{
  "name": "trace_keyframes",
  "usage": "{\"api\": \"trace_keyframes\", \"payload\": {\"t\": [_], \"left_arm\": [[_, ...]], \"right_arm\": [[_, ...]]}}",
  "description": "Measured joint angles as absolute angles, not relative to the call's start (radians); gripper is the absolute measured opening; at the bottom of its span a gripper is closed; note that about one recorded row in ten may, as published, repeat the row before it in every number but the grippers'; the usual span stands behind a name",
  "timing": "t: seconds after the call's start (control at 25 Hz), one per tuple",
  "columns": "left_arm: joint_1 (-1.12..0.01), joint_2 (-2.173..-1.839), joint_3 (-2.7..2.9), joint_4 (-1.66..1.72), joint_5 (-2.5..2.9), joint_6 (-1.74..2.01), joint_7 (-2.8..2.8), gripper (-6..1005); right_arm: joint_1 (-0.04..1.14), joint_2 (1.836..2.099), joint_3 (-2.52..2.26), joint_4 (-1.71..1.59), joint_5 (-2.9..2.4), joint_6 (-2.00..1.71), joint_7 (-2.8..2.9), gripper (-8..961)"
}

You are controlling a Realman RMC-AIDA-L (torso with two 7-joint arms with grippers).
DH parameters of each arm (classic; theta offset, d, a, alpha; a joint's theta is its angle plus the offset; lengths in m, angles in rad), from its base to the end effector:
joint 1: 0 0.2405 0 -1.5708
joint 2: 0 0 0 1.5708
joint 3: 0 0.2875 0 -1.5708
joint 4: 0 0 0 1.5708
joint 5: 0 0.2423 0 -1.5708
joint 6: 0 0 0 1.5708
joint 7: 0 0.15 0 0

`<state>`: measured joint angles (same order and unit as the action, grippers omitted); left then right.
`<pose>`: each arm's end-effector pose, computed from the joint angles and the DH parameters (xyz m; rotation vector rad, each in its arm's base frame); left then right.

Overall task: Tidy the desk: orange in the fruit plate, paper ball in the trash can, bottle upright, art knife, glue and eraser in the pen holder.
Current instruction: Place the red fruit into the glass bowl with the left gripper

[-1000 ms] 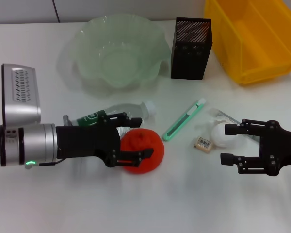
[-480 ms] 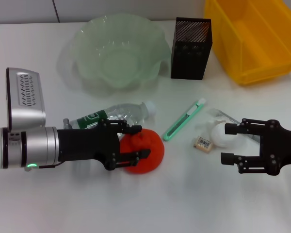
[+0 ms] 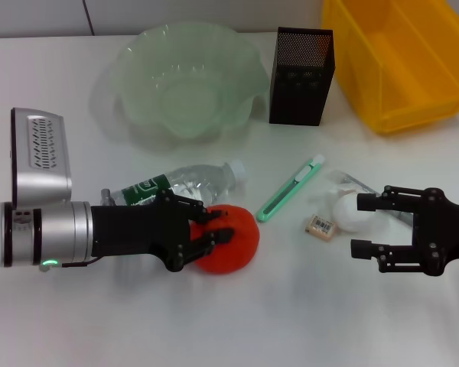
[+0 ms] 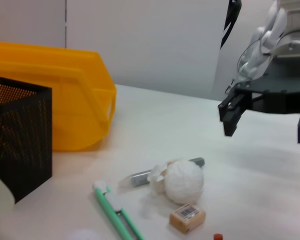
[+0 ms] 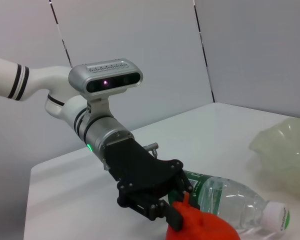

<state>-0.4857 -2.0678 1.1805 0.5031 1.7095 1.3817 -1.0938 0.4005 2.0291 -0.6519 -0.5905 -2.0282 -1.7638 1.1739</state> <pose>-0.3020 0.3399 -0.0952 -2.9068 -0.3305 -0.5901 0.3459 0.3032 -0.0068 -2.8152 0.5229 0.7787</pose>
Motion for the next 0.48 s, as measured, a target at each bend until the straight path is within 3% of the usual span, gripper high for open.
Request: {"api": "trace_keyframes", "payload": {"t": [0.08, 0.16, 0.48], "left_arm": [[-0.486, -2.068, 1.177, 0.503, 1.709, 1.393, -1.097, 439], [-0.485, -2.068, 1.162, 0.508, 1.704, 1.436, -1.104, 250], [-0.466, -2.069, 1.103, 0.556, 1.483, 1.607, -1.125, 163]], "right_arm": [[0.400, 2.029, -0.652, -0.590, -2.030, -1.764, 1.174, 777], [0.400, 2.029, -0.652, -0.591, -2.030, -1.764, 1.174, 777], [0.400, 2.031, -0.652, -0.586, -2.031, -1.765, 1.174, 775]]}}
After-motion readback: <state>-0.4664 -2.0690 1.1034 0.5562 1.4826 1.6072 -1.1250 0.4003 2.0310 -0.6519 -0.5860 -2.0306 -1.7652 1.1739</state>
